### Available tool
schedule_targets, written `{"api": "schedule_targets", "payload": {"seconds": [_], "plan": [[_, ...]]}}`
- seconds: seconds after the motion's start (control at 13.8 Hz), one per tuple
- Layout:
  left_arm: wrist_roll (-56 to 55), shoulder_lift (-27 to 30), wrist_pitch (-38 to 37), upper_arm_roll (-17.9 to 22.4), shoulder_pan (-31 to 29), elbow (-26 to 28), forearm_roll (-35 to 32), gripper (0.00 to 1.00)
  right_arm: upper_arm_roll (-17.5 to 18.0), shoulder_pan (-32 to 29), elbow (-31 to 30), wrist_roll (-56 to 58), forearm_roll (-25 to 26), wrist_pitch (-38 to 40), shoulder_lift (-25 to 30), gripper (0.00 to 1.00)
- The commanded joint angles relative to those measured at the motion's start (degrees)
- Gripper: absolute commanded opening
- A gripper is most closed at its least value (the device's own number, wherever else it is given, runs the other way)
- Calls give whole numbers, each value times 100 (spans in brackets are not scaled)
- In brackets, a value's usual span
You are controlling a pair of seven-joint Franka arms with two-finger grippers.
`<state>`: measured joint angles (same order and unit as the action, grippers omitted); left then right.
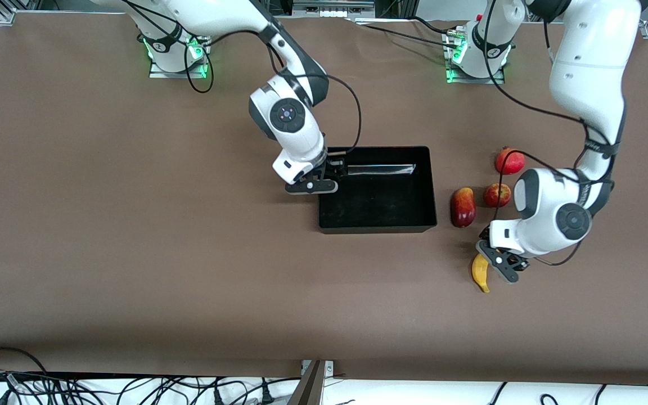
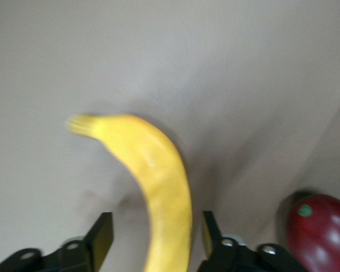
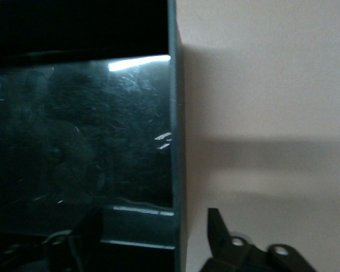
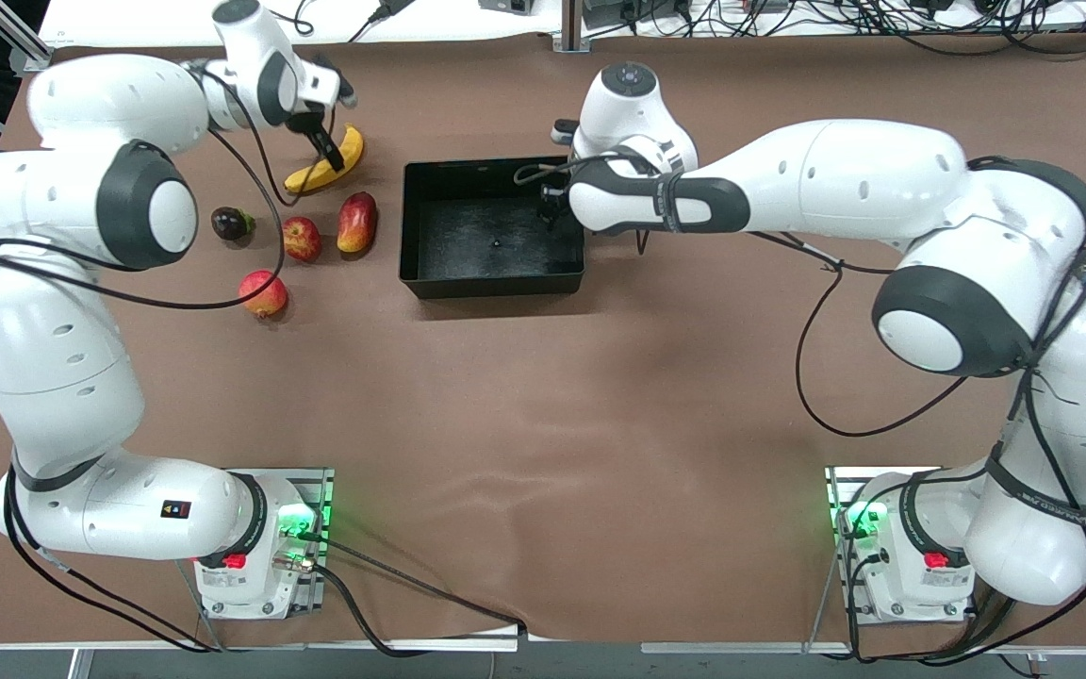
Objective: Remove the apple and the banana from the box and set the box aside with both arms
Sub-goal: 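Lower the banana with the left gripper while the right gripper grips the box, then drag the black box with the right gripper while the left gripper withdraws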
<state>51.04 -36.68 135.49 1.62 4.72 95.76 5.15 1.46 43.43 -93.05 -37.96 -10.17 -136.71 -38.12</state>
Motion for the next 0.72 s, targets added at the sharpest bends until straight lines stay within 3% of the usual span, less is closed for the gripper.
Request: {"api": "schedule_targets", "payload": {"seconds": [0.0, 0.14, 0.29, 0.51, 0.65], "plan": [[20, 1493, -442, 49, 38, 732, -102, 100, -76, 87, 147, -45, 24, 39, -187, 0], [-145, 2284, -1161, 49, 29, 787, -102, 100, -85, 87, 129, -27, 24, 83, -178, 0], [-1177, 3040, -2082, 75, -32, 787, -111, 100, -155, 34, 103, 16, 33, 266, -73, 0], [-2998, 3807, -3306, 242, -33, 717, -337, 100, -873, 34, 76, 209, 50, 1362, 453, 0], [-3957, 4167, -3913, 243, -33, 690, -549, 100, -1462, -10, -46, 1083, 15, 1734, 761, 0]]}}
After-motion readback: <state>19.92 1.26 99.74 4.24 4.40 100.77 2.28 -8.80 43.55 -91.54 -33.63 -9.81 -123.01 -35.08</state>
